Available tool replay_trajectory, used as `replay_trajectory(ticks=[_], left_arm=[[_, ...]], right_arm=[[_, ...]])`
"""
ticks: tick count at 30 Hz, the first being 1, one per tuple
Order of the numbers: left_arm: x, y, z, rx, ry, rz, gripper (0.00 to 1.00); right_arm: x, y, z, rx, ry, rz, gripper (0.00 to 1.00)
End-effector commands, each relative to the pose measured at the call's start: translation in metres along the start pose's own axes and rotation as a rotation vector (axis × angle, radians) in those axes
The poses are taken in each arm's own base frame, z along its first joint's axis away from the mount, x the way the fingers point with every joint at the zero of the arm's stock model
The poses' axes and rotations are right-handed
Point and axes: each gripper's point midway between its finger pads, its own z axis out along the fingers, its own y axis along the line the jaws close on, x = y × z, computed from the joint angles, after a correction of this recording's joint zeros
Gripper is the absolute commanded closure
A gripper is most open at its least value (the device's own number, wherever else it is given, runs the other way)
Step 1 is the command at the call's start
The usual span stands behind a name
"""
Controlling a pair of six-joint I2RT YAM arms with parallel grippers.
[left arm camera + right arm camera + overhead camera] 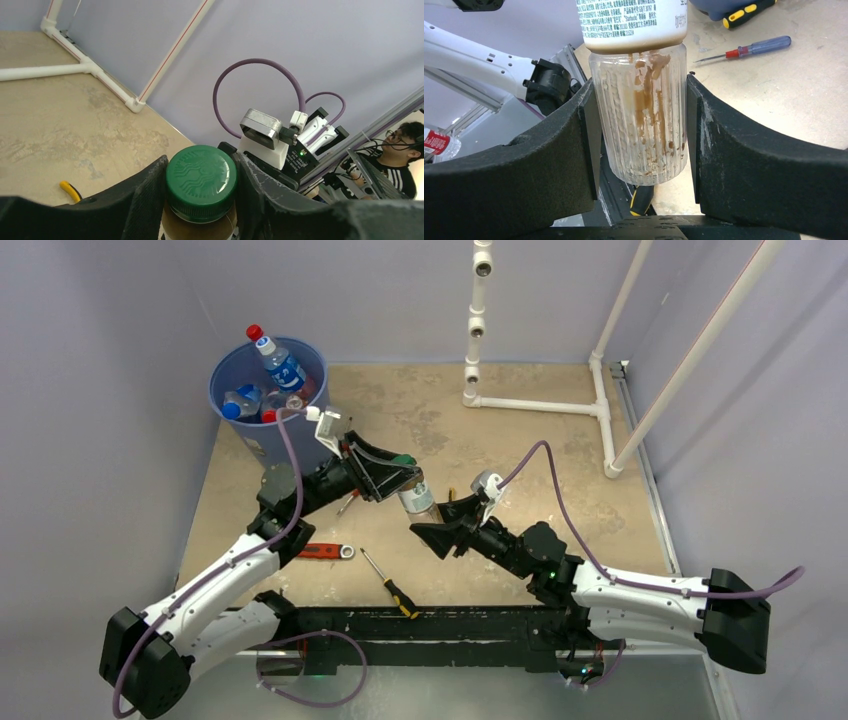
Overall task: Put the plastic bottles in the bin
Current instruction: Pick up the plastic bottle at the center of the board, then place the plastic bottle in the trash bin.
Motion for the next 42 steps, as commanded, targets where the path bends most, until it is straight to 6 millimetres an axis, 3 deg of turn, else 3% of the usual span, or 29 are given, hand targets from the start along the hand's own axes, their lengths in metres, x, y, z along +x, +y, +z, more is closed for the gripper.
replay_trajectory(ticks=[1, 4, 9, 10, 13, 14, 18, 20, 21, 30, 34, 38, 42], left_arm=[[-0.025, -0.021, 0.002, 0.042, -0.072, 0.061, 0.59], [-0.025, -0.022, 0.002, 0.046, -0.074, 0.062, 0.70], [-0.021, -0.022, 0.002, 0.055, -0.059, 0.054, 0.69], [-0.020, -0.023, 0.001, 0.066, -0.056, 0.056, 0.73], [-0.020, -0.026, 0.000, 0.076, -0.054, 0.063, 1.00], [-0.020, -0.025, 0.000, 0.068, -0.053, 0.067, 1.00], [-0.023, -0.021, -0.004, 0.024, -0.057, 0.115, 1.00], [-0.032, -0.017, -0.005, -0.045, -0.068, 0.159, 1.00], [-0.033, -0.012, -0.007, -0.085, -0.059, 0.173, 1.00], [-0.073, -0.012, -0.020, -0.254, -0.107, 0.363, 1.00], [-0.105, -0.021, -0.030, -0.355, -0.134, 0.486, 1.00], [-0.139, -0.036, -0.042, -0.423, -0.203, 0.591, 1.00], [-0.173, -0.046, -0.057, -0.517, -0.291, 0.679, 1.00]], right_arm=[[-0.025, 0.011, 0.003, -0.034, -0.071, -0.015, 1.00], [-0.023, 0.010, 0.003, -0.034, -0.067, -0.015, 1.00], [-0.024, 0.011, 0.003, -0.037, -0.067, -0.013, 1.00], [-0.023, 0.011, 0.003, -0.036, -0.065, -0.012, 1.00], [-0.021, 0.012, 0.005, -0.038, -0.051, 0.001, 1.00], [-0.020, 0.014, 0.007, -0.044, -0.039, 0.007, 0.98], [-0.020, 0.025, 0.012, -0.075, 0.007, 0.033, 0.33], [-0.023, 0.028, 0.013, -0.077, 0.019, 0.046, 0.08], [-0.026, 0.029, 0.013, -0.075, 0.022, 0.050, 0.02], [-0.076, 0.050, 0.001, -0.101, -0.003, 0.056, 0.01], [-0.089, 0.057, -0.005, -0.102, 0.036, 0.059, 0.01], [-0.090, 0.056, -0.015, -0.102, 0.034, 0.048, 0.01], [-0.077, 0.044, -0.023, -0.062, 0.017, 0.111, 0.01]])
